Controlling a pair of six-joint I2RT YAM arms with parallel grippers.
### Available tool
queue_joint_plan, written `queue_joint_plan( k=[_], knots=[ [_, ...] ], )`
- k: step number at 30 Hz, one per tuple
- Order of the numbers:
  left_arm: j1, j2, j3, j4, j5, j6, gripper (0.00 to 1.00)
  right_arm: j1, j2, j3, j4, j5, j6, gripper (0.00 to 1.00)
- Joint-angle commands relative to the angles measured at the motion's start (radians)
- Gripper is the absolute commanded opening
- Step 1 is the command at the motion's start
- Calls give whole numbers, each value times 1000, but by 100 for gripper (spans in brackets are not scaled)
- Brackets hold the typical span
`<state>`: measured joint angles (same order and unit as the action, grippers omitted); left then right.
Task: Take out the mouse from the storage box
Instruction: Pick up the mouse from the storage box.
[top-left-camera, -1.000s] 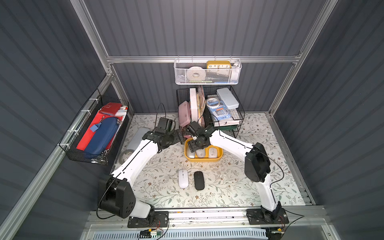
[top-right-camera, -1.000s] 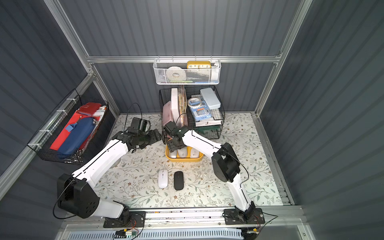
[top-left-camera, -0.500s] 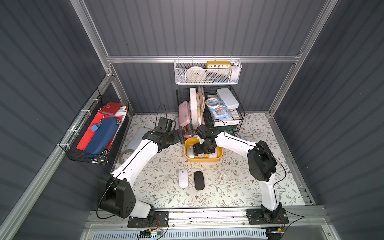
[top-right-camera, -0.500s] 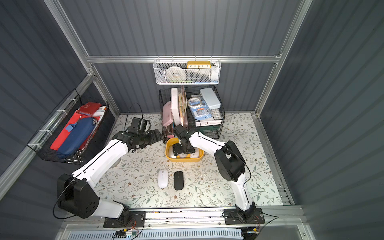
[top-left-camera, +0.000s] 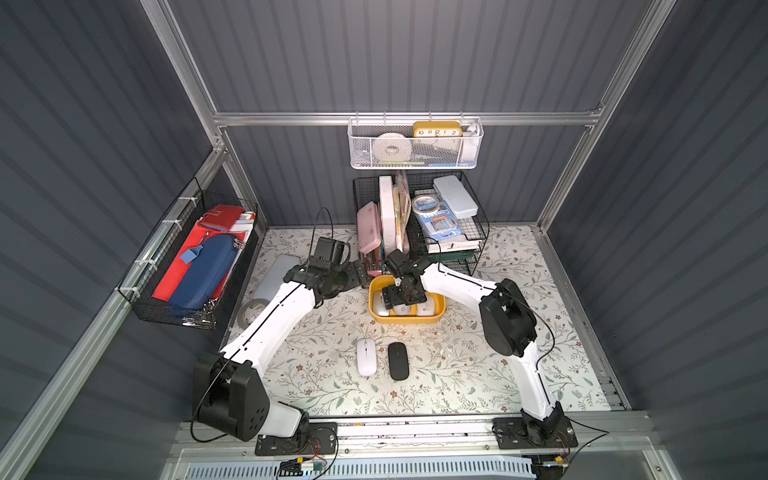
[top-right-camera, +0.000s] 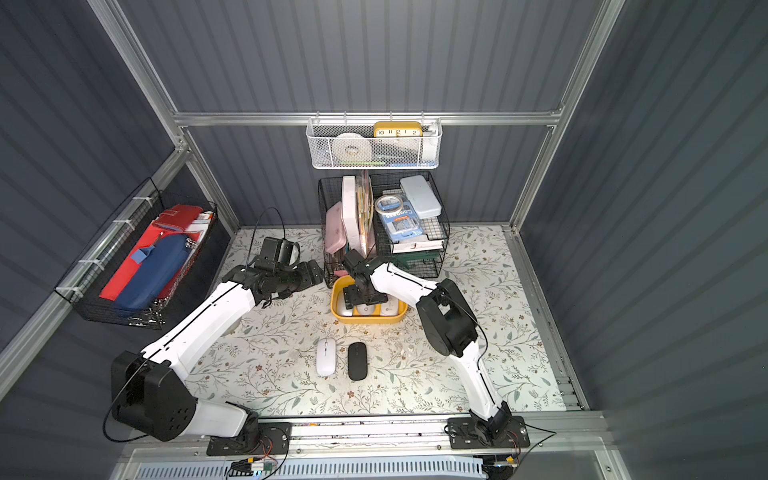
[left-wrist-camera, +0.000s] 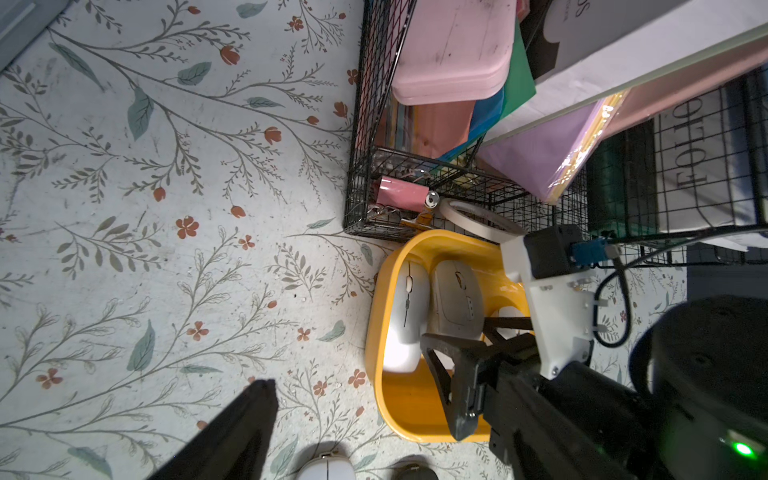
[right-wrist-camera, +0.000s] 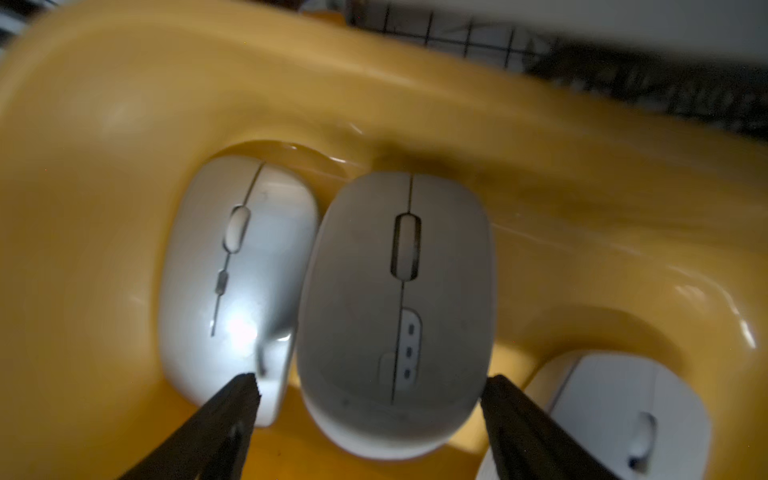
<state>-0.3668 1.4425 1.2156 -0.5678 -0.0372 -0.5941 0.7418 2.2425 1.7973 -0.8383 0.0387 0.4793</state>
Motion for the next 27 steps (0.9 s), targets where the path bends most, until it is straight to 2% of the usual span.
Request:
queue_joint_plan(
  k=[1,6,11,16,18,24,27],
  knots=[
    [-3,-29,-22,8,11,21,89,7,22,12,-22,67,-17,89],
    [-3,-26,-27,14,15,16,88,5,43,22,4,119,-16,87],
    [-3,-18,-18,13,22,14,88,-1,90,76,-24,92,-16,72],
    [-2,-21,-22,11,20,15,89,-1,45,4,25,95,-17,58],
    [-3,-22,-24,12,22,14,89,-1,8,-32,53,103,-13,55],
    [-3,-24,-21,20,30,10,88,14,-135,-79,111,177,-37,54],
    [-2,-24,-20,25,36,10,88,14,-152,-59,97,180,-65,54]
  ],
)
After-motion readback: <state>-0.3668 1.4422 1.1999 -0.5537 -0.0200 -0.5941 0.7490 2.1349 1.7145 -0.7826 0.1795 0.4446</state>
